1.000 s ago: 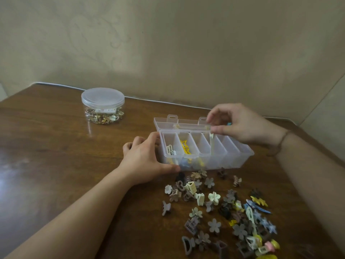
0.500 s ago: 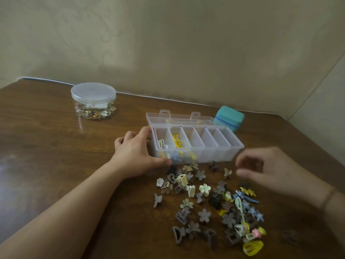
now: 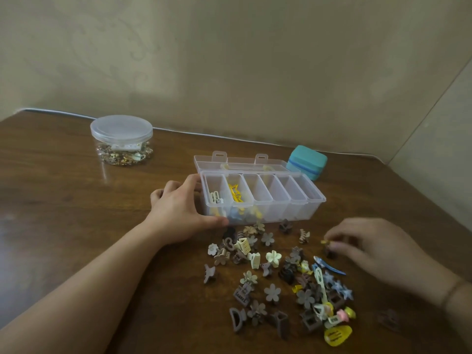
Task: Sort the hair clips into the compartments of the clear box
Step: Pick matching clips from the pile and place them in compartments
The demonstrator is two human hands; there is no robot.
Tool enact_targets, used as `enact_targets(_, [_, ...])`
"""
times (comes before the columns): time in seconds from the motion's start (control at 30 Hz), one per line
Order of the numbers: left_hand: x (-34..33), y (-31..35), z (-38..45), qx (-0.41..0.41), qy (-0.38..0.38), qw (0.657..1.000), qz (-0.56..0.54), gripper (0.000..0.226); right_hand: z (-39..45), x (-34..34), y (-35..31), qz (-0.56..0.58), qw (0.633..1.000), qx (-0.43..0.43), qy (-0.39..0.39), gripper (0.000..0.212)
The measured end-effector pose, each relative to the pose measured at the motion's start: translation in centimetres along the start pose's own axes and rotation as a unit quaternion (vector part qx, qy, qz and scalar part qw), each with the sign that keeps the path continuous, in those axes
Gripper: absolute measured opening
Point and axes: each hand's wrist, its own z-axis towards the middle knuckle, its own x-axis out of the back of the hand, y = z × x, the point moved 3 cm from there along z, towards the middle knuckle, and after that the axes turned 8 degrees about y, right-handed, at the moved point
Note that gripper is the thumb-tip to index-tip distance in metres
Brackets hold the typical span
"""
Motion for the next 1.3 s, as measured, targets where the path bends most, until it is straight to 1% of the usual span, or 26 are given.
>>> enact_targets(0.07, [-0.1, -0.1, 0.1, -0.001, -0.001, 1.0, 0.0, 0.1, 2.0, 1.2, -0.9, 0.122, 0.991, -0.029, 0.048, 0.018])
enact_targets(0.13, [-0.1, -0.2, 0.1, -0.002, 0.001, 1.0, 0.0, 0.1, 4.7, 1.5, -2.1, 0.205, 0.973, -0.045, 0.097, 0.019])
enact_targets(0.2, [-0.1, -0.2, 0.1, -0.002, -0.001, 1.0, 0.001, 0.1, 7.6, 0.7, -3.4, 0.274, 0.953, -0.062, 0.115, 0.019])
enact_targets(0.27, [-0.1, -0.1, 0.1, -0.003, -0.002, 1.0, -0.001, 0.1, 9.9, -0.4, -4.5, 0.323, 0.937, -0.071, 0.112, 0.02])
enact_targets(0.33, [0.0, -0.1, 0.1, -0.004, -0.005, 1.0, -0.003, 0.099, 11.2, -1.2, -5.2, 0.314, 0.94, -0.071, 0.114, 0.018])
enact_targets(0.4, [-0.1, -0.1, 0.1, -0.008, -0.004, 1.0, -0.005, 0.099, 10.8, -1.1, -5.4, 0.267, 0.95, -0.061, 0.149, 0.014])
enact_targets(0.47, [-0.1, -0.2, 0.2, -0.008, -0.003, 1.0, -0.006, 0.1, 9.1, -0.4, -5.7, 0.219, 0.955, -0.023, 0.196, 0.011])
enact_targets(0.5, [-0.2, -0.3, 0.2, -0.008, -0.004, 1.0, -0.005, 0.1, 8.0, -0.2, -5.8, 0.199, 0.959, 0.012, 0.203, 0.01])
enact_targets(0.53, [-0.2, -0.4, 0.2, -0.009, -0.004, 1.0, -0.005, 0.101, 6.9, -0.1, -6.0, 0.18, 0.964, 0.053, 0.187, 0.012])
enact_targets(0.57, [-0.2, -0.4, 0.2, -0.009, -0.004, 1.0, -0.006, 0.101, 5.8, -0.4, -6.1, 0.16, 0.972, 0.086, 0.15, 0.015])
enact_targets(0.6, [-0.2, -0.4, 0.2, -0.008, -0.003, 1.0, -0.007, 0.101, 5.0, -0.9, -6.1, 0.135, 0.98, 0.1, 0.106, 0.018])
enact_targets(0.63, [-0.2, -0.3, 0.2, -0.007, -0.002, 1.0, -0.007, 0.101, 4.3, -1.5, -5.9, 0.106, 0.987, 0.096, 0.069, 0.022])
enact_targets(0.67, [-0.2, -0.3, 0.1, -0.007, -0.001, 1.0, -0.006, 0.101, 4.0, -2.1, -5.7, 0.079, 0.992, 0.085, 0.05, 0.026])
enact_targets(0.73, [-0.1, -0.1, 0.1, -0.007, -0.002, 1.0, -0.004, 0.101, 3.7, -2.8, -5.7, 0.052, 0.995, 0.068, 0.045, 0.032])
enact_targets(0.8, [-0.1, -0.1, 0.1, -0.008, -0.003, 1.0, -0.005, 0.1, 3.9, -3.1, -6.3, 0.049, 0.996, 0.065, 0.022, 0.033])
enact_targets(0.9, [-0.1, -0.2, 0.1, -0.008, -0.004, 1.0, -0.008, 0.1, 4.2, -3.3, -7.2, 0.039, 0.996, 0.076, 0.0, 0.027])
enact_targets(1.0, [-0.1, -0.3, 0.1, -0.006, -0.008, 1.0, -0.01, 0.102, 4.3, -3.1, -7.5, 0.008, 0.997, 0.069, -0.02, 0.02])
enact_targets(1.03, [-0.1, -0.3, 0.1, -0.006, -0.009, 1.0, -0.009, 0.102, 4.4, -2.8, -7.4, 0.014, 0.997, 0.064, -0.028, 0.017])
enact_targets(1.07, [-0.1, -0.3, 0.1, -0.006, -0.008, 1.0, -0.007, 0.101, 4.5, -2.2, -7.3, 0.044, 0.997, 0.052, -0.03, 0.014])
enact_targets(1.1, [-0.1, -0.2, 0.1, -0.006, -0.008, 1.0, -0.006, 0.1, 4.8, -1.6, -7.1, 0.099, 0.994, 0.032, -0.018, 0.014])
enact_targets(1.13, [-0.1, -0.1, 0.1, -0.007, -0.007, 1.0, -0.007, 0.099, 5.3, -0.8, -6.9, 0.165, 0.986, 0.007, 0.013, 0.017])
enact_targets(1.2, [-0.1, 0.0, 0.0, -0.007, -0.003, 1.0, -0.01, 0.097, 6.7, 0.4, -6.6, 0.26, 0.959, -0.027, 0.112, 0.019])
enact_targets(1.27, [0.1, 0.0, 0.0, -0.007, -0.002, 1.0, -0.01, 0.096, 8.3, 0.4, -6.5, 0.283, 0.941, -0.043, 0.182, 0.015])
enact_targets(1.3, [0.1, 0.0, 0.0, -0.007, -0.004, 1.0, -0.009, 0.097, 9.1, 0.0, -6.6, 0.283, 0.938, -0.049, 0.192, 0.013])
